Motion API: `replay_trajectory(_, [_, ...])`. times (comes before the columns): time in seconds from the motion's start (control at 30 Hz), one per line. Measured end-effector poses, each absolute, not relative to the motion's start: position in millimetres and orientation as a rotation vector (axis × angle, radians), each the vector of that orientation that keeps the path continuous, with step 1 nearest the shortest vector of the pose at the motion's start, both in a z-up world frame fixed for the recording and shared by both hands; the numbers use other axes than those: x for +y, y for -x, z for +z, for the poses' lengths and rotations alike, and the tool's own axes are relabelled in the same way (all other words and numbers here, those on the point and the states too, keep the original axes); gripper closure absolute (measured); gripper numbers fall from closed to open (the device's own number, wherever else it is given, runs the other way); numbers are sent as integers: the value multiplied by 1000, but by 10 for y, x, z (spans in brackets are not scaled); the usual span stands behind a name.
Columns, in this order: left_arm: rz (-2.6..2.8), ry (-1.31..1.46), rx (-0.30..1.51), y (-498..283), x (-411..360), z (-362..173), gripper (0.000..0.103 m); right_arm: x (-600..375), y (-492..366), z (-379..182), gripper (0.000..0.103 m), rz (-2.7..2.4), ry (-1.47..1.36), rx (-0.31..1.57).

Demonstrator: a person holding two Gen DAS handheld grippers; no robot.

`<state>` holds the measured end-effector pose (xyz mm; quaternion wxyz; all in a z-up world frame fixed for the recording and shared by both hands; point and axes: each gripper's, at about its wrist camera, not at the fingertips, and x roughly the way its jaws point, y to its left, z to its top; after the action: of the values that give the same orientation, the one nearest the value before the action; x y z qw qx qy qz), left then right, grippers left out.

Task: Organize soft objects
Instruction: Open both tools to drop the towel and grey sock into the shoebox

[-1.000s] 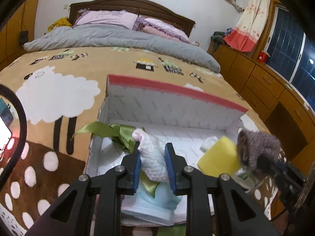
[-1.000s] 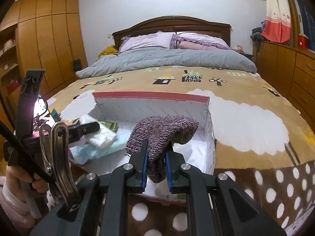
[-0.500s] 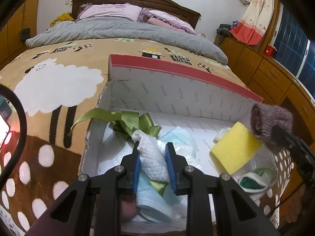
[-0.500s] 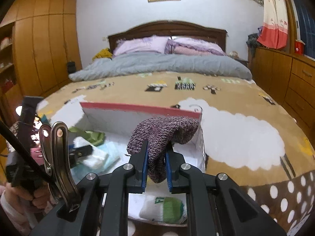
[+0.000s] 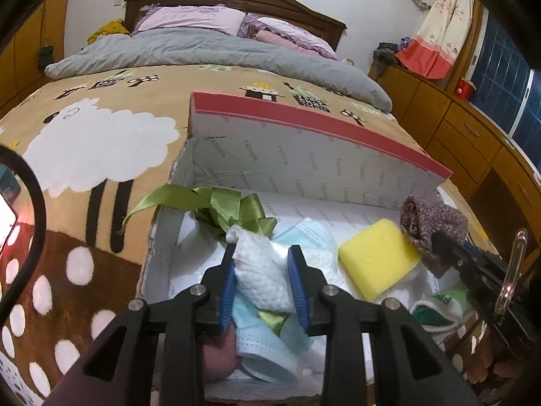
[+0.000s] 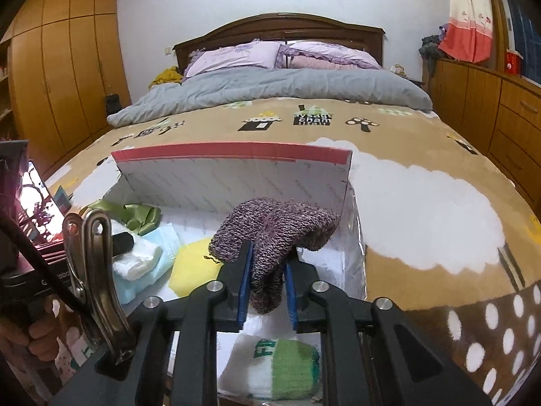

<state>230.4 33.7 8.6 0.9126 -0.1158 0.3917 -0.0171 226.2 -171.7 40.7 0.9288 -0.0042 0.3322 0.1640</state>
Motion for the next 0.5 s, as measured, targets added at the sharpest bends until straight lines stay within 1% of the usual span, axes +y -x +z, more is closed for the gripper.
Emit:
replay_trajectory(0.07, [-37,234,805,-2291,331,110,62,-1730,-2247,417,75,336,8,679])
replay_trajectory(0.1, [-32,229,803,-2279,326,127,57,-1738,-2233,426,74,334,7,677])
replay_trajectory(0.17, [-26,225,802,-2257,326,164,56,-1745,-2210,445,67,335,4,672])
replay_trajectory(0.2, [-26,227,807,-2257,324,176,55,-1746,-2195,455,65,342,3,673])
replay_trajectory(0.33, [-37,256,809,-2209,382,252,55,-1753,-2123,510,47,377,-11,665])
replay_trajectory(0.37, [-38,258,806,-2191,397,274,54,-1749,-2104,527,44,382,-12,658])
replay_trajectory(0.43, [-41,258,798,-2139,414,333,48,-1752,-2050,577,42,388,-10,638])
replay_trajectory(0.5, [-44,256,794,-2088,422,383,48,-1762,-1999,631,41,390,-11,625])
